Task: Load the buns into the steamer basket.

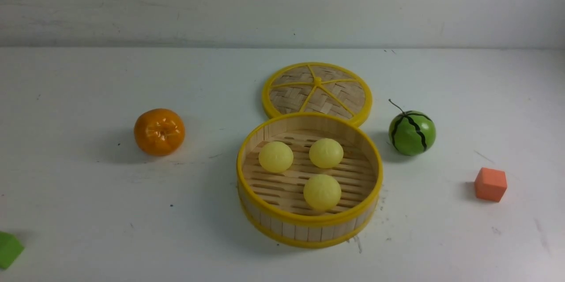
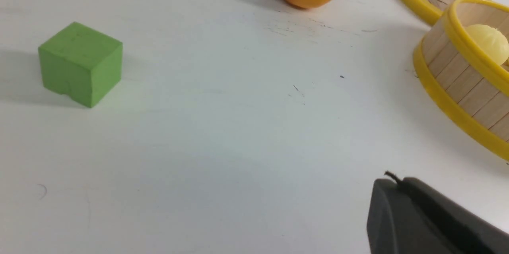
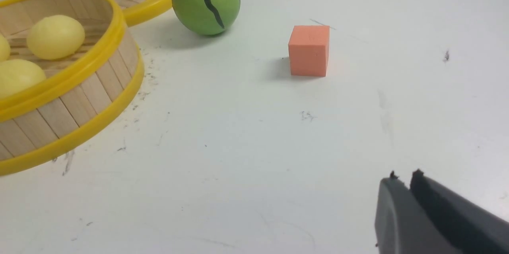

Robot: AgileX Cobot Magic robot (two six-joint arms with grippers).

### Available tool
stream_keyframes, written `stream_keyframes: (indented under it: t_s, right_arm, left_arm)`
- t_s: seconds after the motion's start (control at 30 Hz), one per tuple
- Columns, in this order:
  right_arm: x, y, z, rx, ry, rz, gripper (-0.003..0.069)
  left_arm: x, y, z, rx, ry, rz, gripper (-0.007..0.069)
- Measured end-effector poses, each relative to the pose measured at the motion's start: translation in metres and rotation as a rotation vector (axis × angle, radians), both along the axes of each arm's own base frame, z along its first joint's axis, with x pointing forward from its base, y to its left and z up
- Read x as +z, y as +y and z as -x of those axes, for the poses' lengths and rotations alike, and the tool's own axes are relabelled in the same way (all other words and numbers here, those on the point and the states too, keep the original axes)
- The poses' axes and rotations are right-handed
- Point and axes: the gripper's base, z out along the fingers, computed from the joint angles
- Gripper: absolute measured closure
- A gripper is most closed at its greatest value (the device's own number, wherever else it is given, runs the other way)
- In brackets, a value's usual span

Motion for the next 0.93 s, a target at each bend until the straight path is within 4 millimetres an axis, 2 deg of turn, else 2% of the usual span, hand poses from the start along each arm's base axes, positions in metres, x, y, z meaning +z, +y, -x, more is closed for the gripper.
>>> stream_keyframes:
  t_s: [0.93]
  right_arm:
    - [0.0, 0.0, 0.0, 0.0, 0.0, 0.0, 0.0574]
  left_arm:
    - [0.0, 0.0, 0.0, 0.0, 0.0, 0.0, 0.0638]
